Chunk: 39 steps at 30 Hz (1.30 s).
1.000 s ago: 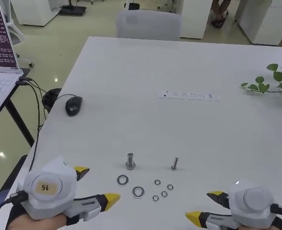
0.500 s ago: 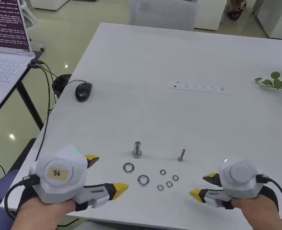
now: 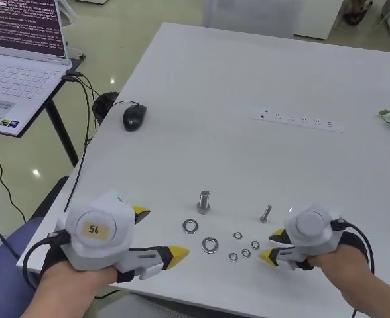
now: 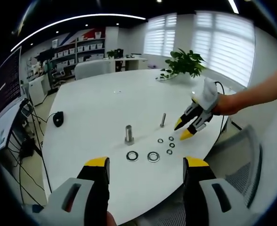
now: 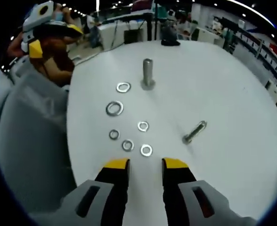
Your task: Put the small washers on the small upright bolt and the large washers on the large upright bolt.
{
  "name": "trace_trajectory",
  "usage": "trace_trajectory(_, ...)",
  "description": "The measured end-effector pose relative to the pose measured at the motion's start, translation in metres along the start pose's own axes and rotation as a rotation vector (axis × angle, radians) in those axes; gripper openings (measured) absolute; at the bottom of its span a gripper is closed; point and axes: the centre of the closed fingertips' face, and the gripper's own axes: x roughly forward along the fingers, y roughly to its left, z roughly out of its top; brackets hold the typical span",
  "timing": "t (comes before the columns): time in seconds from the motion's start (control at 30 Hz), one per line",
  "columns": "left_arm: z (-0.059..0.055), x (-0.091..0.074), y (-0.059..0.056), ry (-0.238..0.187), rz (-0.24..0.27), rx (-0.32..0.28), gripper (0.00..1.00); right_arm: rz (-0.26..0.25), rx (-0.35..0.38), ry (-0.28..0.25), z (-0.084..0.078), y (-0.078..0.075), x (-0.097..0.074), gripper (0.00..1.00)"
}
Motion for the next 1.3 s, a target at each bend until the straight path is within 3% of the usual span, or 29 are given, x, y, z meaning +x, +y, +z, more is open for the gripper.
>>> trace_trajectory(0.37,-0.002,-0.001,-0.005,0.004,0.002,-0.014,0.61,0.053,-0.119,0.048,0.006,-0.002,0.017,0.22)
trace_trajectory(0.5,-0.003,0.001,-0.007,0.005,0.002,-0.016,0.61,0.085,-0.181,0.098,0.002,0.000,0.021,0.21)
trace_trajectory(0.53,-0.003,0.001,-0.008,0.006,0.002,-0.015,0.61,0.090,-0.169,0.076,0.007,0.000,0.021,0.20)
trace_trajectory(0.67,-0.002,0.002,-0.009,0.005,0.003,-0.014,0.61,0.114,-0.228,0.091,0.006,0.003,0.022,0.17)
trace_trajectory(0.8,-0.002,0.003,-0.010,0.003,0.003,-0.014,0.61,0.137,-0.217,0.097,0.006,0.003,0.022,0.17)
trace_trajectory(1.0,-0.002,0.003,-0.011,0.001,0.004,-0.016,0.61,0.166,-0.293,0.138,0.004,0.004,0.022,0.17)
trace_trajectory(1.17,-0.003,0.002,-0.010,0.006,0.002,-0.006,0.61,0.165,-0.252,0.147,0.005,0.001,0.022,0.14)
trace_trajectory(1.3,0.000,0.001,-0.006,0.000,0.008,-0.003,0.61,0.155,-0.261,0.145,0.003,0.002,0.021,0.13)
